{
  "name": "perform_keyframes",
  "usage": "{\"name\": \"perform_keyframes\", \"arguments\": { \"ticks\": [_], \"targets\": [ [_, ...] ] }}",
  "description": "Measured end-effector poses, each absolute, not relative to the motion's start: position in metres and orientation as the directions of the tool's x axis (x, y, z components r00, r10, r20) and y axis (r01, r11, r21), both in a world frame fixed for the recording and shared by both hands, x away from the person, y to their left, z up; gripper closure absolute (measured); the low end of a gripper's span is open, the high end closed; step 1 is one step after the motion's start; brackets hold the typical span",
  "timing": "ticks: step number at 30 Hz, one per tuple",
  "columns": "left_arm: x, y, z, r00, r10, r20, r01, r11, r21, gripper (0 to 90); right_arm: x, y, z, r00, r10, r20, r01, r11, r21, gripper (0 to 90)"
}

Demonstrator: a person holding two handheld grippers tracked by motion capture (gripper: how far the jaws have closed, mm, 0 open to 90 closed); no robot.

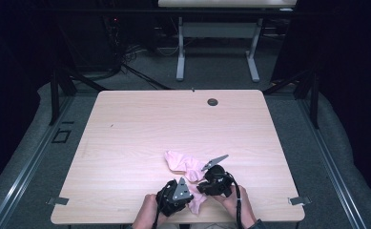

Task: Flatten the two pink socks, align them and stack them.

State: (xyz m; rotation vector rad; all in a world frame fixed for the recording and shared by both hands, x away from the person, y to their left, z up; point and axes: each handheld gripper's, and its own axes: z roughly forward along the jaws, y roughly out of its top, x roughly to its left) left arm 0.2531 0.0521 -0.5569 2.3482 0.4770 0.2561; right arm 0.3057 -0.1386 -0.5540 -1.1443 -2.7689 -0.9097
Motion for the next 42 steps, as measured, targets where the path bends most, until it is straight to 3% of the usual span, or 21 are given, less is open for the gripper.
{"name": "perform_keyframes", "arguments": {
  "ticks": [8, 16, 17, 19, 22, 25, 28, 37, 42],
  "targets": [
    [0.244, 0.062, -0.554, 0.916, 0.401, -0.013, 0.288, -0.635, 0.717, 90.0, 0.301, -0.142, -0.536, -0.733, 0.665, 0.142, 0.608, 0.547, 0.576, 88.5],
    [0.247, 0.052, -0.560, 0.915, 0.398, -0.060, 0.312, -0.608, 0.730, 90.0, 0.329, -0.116, -0.511, -0.788, 0.611, 0.070, 0.513, 0.590, 0.623, 87.7],
    [0.247, 0.052, -0.560, 0.915, 0.398, -0.060, 0.312, -0.608, 0.730, 90.0, 0.333, -0.110, -0.513, -0.794, 0.604, 0.068, 0.508, 0.598, 0.620, 86.3],
    [0.252, 0.057, -0.558, 0.902, 0.426, -0.077, 0.340, -0.589, 0.733, 88.9, 0.338, -0.104, -0.518, -0.799, 0.597, 0.076, 0.511, 0.606, 0.610, 74.8],
    [0.254, 0.071, -0.549, 0.887, 0.454, -0.089, 0.360, -0.556, 0.749, 74.5, 0.337, -0.109, -0.521, -0.786, 0.610, 0.099, 0.527, 0.578, 0.623, 58.7],
    [0.258, 0.082, -0.542, 0.871, 0.484, -0.082, 0.368, -0.533, 0.762, 67.2, 0.333, -0.120, -0.518, -0.772, 0.624, 0.119, 0.542, 0.550, 0.636, 55.8],
    [0.279, 0.098, -0.532, 0.814, 0.578, -0.054, 0.410, -0.507, 0.758, 54.5, 0.318, -0.144, -0.513, -0.725, 0.671, 0.155, 0.594, 0.495, 0.634, 53.8],
    [0.322, 0.086, -0.545, 0.777, 0.624, -0.085, 0.514, -0.551, 0.657, 52.5, 0.278, -0.157, -0.539, -0.698, 0.669, 0.256, 0.673, 0.490, 0.553, 54.7],
    [0.323, 0.078, -0.553, 0.779, 0.622, -0.076, 0.518, -0.571, 0.637, 58.1, 0.272, -0.147, -0.550, -0.717, 0.655, 0.239, 0.661, 0.531, 0.530, 56.8]
  ]
}}
